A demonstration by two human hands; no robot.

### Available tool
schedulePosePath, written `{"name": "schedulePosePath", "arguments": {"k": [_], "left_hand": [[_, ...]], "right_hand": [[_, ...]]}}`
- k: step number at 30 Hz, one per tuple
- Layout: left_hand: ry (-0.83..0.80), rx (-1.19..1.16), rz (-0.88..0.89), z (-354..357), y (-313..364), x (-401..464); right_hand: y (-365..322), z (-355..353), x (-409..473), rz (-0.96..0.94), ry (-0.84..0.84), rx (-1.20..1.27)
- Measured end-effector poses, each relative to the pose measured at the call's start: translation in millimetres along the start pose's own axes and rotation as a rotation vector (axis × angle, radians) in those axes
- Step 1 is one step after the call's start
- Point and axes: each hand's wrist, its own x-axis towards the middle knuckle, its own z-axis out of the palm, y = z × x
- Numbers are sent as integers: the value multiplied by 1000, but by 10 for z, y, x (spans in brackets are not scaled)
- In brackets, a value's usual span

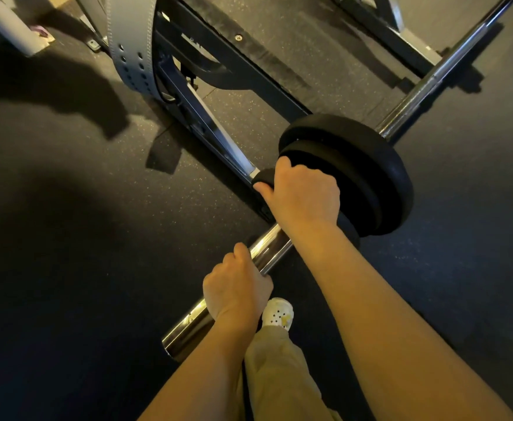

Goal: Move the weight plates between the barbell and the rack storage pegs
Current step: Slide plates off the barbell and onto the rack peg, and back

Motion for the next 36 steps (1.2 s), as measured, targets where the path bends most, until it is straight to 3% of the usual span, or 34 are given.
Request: {"name": "schedulePosePath", "arguments": {"k": [7, 11, 13, 18, 24, 27, 31, 36], "left_hand": [[-14, -50, 31, 11, -65, 10], [-30, -50, 35, -3, -69, 15], [-29, -44, 32, -14, -61, 5], [-16, -56, 57, -9, -75, 15], [-34, -28, 56, 2, -65, 26], [-32, -18, 56, 7, -63, 24], [-7, -12, 44, 2, -65, -1], [-20, -51, 53, -17, -48, -4]], "right_hand": [[230, 42, -531, 133, 117, 303], [439, 127, -928, 272, -3, 784], [449, 142, -1009, 327, -32, 899], [347, 42, -874, 323, -49, 759], [-24, -91, -340, 123, -68, 130], [-166, -51, -205, 86, -6, 0], [-76, -6, -416, 150, 51, 111], [241, 118, -1008, 236, 12, 651]]}}
